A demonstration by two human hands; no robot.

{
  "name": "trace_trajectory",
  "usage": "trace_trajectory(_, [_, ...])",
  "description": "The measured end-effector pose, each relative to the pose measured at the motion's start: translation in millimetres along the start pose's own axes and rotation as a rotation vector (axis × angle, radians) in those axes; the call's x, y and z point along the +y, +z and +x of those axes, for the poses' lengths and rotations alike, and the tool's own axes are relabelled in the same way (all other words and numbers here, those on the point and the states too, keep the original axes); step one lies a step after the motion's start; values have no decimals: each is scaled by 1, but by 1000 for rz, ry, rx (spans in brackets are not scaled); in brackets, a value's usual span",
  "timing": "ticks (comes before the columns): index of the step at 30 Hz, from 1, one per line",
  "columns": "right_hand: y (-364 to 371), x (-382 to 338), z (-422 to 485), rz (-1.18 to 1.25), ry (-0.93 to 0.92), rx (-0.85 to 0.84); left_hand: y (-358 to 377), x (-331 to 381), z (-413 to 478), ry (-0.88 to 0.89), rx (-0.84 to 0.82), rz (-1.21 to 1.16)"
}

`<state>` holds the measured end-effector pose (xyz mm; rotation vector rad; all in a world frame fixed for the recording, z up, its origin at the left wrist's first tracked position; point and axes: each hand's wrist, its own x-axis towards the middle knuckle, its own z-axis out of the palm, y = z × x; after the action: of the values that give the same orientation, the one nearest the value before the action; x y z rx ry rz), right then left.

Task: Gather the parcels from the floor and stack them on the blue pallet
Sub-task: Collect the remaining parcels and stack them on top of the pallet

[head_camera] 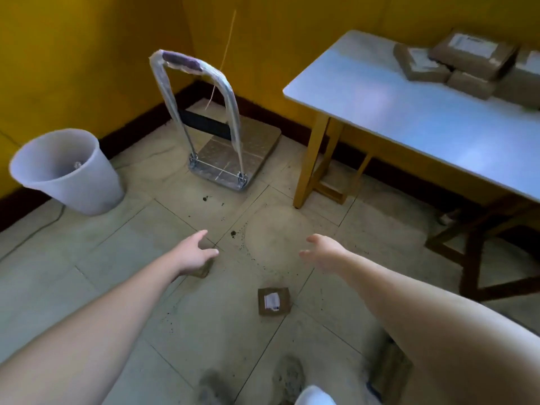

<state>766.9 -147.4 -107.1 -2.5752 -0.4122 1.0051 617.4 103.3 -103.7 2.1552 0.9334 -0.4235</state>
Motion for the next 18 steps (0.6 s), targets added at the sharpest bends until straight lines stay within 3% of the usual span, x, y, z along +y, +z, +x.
trace_trajectory(4, [47,26,59,-37,74,-77,68,-32,60,-47,-183,1])
trace_trajectory(18, [348,195,314,284,315,-148,377,-193,305,-214,-382,-149])
